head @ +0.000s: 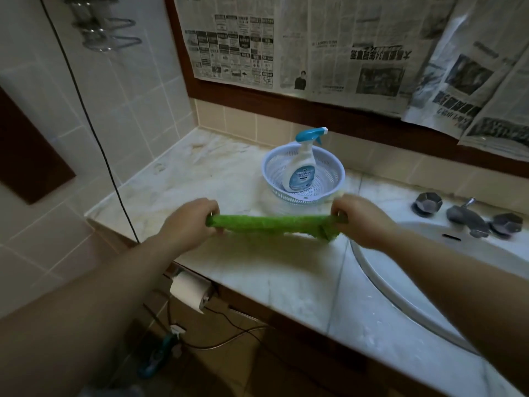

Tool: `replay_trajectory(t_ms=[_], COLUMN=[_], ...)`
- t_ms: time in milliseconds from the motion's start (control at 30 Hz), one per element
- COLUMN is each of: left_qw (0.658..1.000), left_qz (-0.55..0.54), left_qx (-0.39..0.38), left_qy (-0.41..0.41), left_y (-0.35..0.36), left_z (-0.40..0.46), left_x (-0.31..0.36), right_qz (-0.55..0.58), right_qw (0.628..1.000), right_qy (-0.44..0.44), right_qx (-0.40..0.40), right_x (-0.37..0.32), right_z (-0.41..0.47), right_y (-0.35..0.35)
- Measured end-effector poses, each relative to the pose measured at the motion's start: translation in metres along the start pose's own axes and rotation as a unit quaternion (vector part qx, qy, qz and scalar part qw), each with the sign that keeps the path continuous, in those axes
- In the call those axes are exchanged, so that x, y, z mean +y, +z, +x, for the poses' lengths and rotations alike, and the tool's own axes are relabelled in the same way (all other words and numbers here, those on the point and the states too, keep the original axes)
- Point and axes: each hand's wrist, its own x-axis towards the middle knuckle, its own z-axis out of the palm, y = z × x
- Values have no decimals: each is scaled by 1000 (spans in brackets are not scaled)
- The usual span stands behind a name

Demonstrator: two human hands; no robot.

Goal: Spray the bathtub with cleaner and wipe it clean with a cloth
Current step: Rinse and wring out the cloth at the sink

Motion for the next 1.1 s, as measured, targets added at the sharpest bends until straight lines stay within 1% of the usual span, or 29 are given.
replay_trajectory(t_ms=[67,100,133,167,200,267,333,367,400,433,500,567,633,733,800,833,867,900,933,1000,1067,1100], left_qw=[996,989,983,979,980,986,992,994,994,993,989,989,988,978,978,982,987,991,992,991,990,991], left_qz=[-2,-10,-24,-42,-57,-56,-47,-44,-39,-36,-41,-22,16,38,55,58,61,61,64,69,71,62], left_qx=[-94,-146,-183,-196,-188,-143,-90,-71,-66,-77,-113,-122,-120,-129,-104,-82,-64,-62,-74,-108,-116,-112], left_qy=[1,-2,-9,-23,-39,-63,-75,-76,-75,-77,-84,-78,-94,-159,-170,-160,-138,-106,-75,-43,-39,-35], left_y=[33,49,62,71,77,80,82,85,90,95,105,114,123,129,127,126,125,126,129,137,141,143], left_z=[-25,-40,-53,-62,-67,-63,-48,-40,-31,-25,-19,-22,-27,-31,-24,-18,-12,-9,-7,-8,-9,-8], left_x=[-9,-13,-15,-16,-17,-15,-9,-6,-3,0,4,3,-2,-3,2,2,2,0,-3,-11,-18,-22], right_qz=[-26,-37,-47,-56,-56,-54,-48,-40,-26,-2,43,15,-42,-118,-128,-114,-94,-77,-69,-69,-80,-87], right_qw=[995,987,979,975,977,989,996,997,998,999,995,990,987,976,973,975,978,982,986,988,987,985], right_qy=[-6,7,29,51,68,88,74,60,48,39,47,70,106,162,186,190,184,167,144,105,96,106], right_qx=[-101,-156,-198,-211,-193,-110,-19,11,15,-3,-71,-119,-111,-81,-41,-26,-26,-36,-54,-87,-97,-101], right_x=[9,11,13,14,15,14,8,1,-5,-12,-18,-14,-8,-17,-26,-29,-30,-29,-27,-20,-12,-12], right_z=[-21,-34,-45,-54,-59,-57,-43,-35,-27,-19,-8,-10,-25,-52,-48,-40,-30,-21,-14,-9,-13,-12], right_y=[42,62,81,97,107,117,120,122,125,127,135,144,151,157,157,155,154,155,157,165,172,173])
